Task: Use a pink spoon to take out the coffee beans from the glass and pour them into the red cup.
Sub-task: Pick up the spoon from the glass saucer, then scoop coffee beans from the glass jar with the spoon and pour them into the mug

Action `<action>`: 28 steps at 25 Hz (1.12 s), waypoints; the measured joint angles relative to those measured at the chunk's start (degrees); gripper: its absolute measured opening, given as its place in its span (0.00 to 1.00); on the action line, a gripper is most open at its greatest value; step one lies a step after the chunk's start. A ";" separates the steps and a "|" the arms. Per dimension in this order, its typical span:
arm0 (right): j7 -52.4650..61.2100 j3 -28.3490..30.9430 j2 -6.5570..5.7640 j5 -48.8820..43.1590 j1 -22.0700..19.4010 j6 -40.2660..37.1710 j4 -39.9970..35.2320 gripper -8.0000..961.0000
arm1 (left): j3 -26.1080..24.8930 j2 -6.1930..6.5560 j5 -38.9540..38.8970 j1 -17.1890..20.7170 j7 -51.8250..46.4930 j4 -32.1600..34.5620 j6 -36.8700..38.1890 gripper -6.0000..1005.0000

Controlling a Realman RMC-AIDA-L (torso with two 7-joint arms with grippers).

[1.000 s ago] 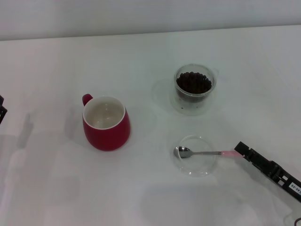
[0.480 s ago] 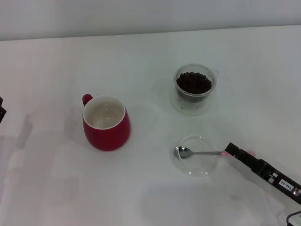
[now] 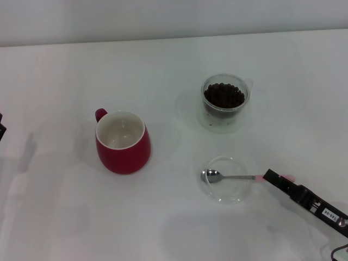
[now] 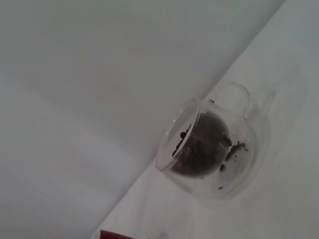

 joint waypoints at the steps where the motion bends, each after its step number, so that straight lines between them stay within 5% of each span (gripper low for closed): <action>1: 0.18 -0.01 0.00 0.00 -0.01 -0.01 -0.02 0.41 | 0.00 0.00 0.00 -0.02 0.00 0.00 0.00 0.89; 6: 0.82 -0.01 0.00 0.00 -0.02 -0.17 -0.19 0.23 | -0.27 0.01 0.00 0.03 0.00 0.00 0.00 0.89; 11: 1.21 -0.01 -0.08 0.05 -0.02 -0.68 -0.25 0.15 | -0.61 0.07 0.02 0.12 0.00 0.00 0.00 0.89; 28: 7.55 -0.02 -0.72 2.40 0.17 -6.80 -12.15 0.15 | -0.62 0.00 0.04 0.09 -0.26 -0.18 0.76 0.89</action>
